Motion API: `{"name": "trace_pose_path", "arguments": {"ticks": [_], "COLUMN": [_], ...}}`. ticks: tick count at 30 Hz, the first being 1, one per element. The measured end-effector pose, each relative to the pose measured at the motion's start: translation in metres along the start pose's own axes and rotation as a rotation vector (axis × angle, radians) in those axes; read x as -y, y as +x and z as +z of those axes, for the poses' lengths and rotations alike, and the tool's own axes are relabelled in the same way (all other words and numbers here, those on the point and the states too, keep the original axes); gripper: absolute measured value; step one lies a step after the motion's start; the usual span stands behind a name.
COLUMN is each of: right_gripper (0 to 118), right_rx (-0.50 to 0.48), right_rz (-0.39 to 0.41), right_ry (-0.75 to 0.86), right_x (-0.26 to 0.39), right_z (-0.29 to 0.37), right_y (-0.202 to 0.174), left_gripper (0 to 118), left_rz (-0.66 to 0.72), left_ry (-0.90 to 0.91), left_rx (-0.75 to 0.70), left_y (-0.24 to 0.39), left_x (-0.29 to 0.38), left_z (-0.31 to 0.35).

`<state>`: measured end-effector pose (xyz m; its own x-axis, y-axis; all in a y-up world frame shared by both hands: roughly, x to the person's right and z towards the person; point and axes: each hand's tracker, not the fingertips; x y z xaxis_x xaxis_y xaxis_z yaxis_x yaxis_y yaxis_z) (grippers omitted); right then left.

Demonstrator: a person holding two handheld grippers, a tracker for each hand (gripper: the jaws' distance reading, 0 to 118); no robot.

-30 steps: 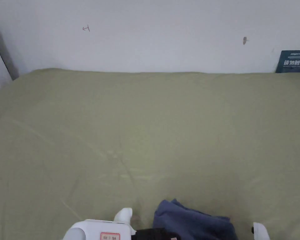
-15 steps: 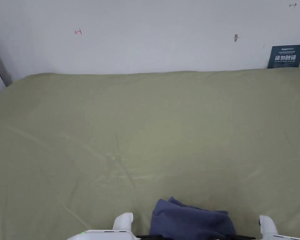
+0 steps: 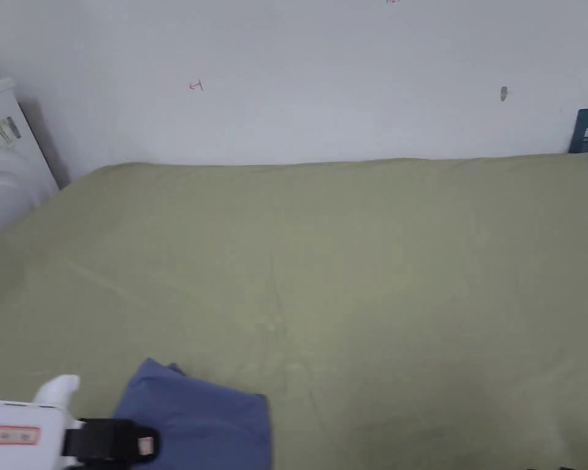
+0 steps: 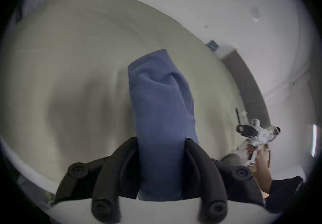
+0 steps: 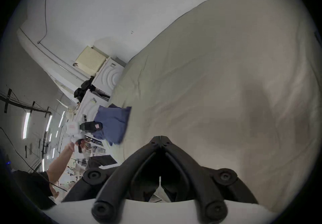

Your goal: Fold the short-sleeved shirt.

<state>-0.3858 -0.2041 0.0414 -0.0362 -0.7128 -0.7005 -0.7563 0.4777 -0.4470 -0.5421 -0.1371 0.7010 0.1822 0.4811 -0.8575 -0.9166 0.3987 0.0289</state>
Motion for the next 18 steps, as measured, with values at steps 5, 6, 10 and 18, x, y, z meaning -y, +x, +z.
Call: {"name": "trace_pose_path", "arguments": {"ticks": [5, 6, 10, 18], "right_gripper": [0, 0, 0, 0], "right_rx": [0.051, 0.062, 0.117, 0.069], "right_rz": [0.041, 0.027, 0.066, 0.099], "right_ry": [-0.050, -0.090, -0.128, -0.043], "right_x": [0.007, 0.009, 0.014, -0.004], "right_z": [-0.002, -0.003, 0.000, 0.049], "right_y": [-0.012, -0.012, -0.018, -0.046], "left_gripper": [35, 35, 81, 104], "left_rz": [0.088, 0.100, 0.195, 0.320], "left_ry": [-0.008, -0.017, -0.070, 0.055], "left_rx": [-0.224, -0.271, -0.355, -0.473], "left_y": [-0.079, -0.091, -0.127, -0.136], "left_x": [-0.035, -0.037, -0.029, -0.004], "left_z": [0.044, 0.044, 0.016, 0.083]}}
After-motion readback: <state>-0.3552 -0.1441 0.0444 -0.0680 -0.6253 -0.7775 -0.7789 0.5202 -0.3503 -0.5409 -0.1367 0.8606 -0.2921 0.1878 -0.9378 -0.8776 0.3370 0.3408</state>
